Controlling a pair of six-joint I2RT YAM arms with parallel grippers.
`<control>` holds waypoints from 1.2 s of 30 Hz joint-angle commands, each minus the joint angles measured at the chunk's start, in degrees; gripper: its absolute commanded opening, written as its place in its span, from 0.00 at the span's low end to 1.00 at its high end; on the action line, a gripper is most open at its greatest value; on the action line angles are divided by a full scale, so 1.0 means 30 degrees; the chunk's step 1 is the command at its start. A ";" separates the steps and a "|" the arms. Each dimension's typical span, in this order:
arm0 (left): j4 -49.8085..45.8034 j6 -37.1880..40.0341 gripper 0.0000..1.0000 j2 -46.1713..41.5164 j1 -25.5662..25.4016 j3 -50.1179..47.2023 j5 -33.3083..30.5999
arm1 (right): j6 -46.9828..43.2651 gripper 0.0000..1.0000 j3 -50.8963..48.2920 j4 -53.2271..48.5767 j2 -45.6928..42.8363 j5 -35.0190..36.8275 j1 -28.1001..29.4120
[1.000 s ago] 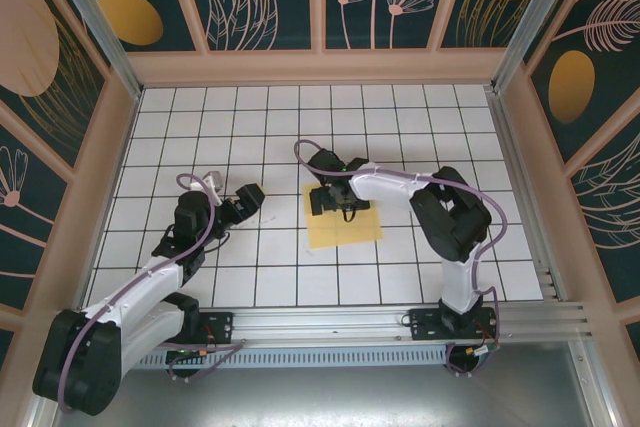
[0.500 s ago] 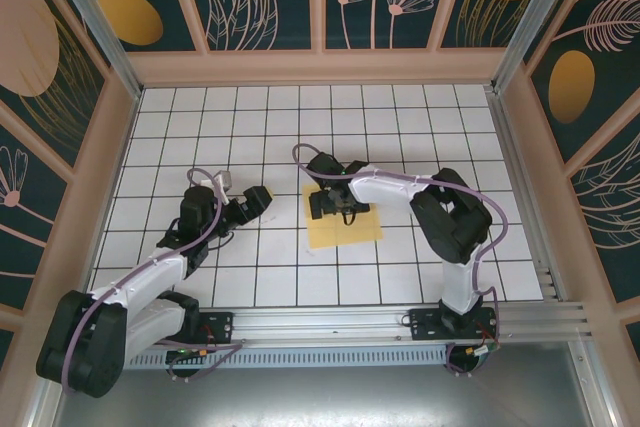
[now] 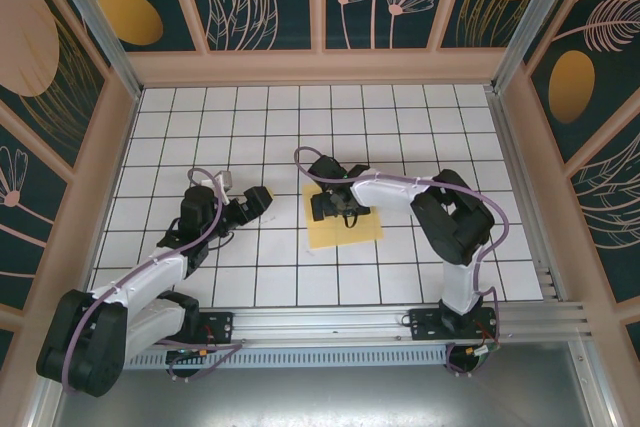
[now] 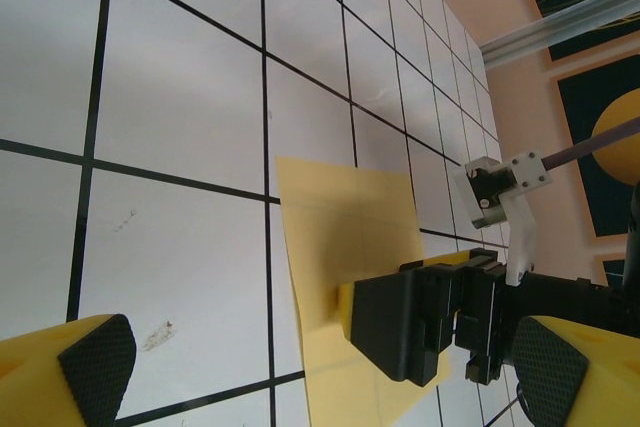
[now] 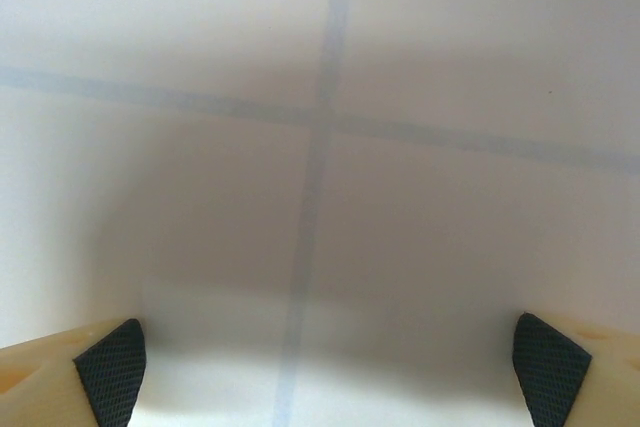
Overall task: Fold a paper plane with a square sheet of paper (pick it up from the middle)
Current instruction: Fold the square sheet of paper in half at the center of the table.
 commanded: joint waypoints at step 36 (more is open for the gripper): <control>-0.0471 0.0450 0.99 -0.0890 -0.0140 0.0625 0.0029 | 0.1768 0.46 -0.0308 0.3221 -0.3132 -0.5848 -0.1415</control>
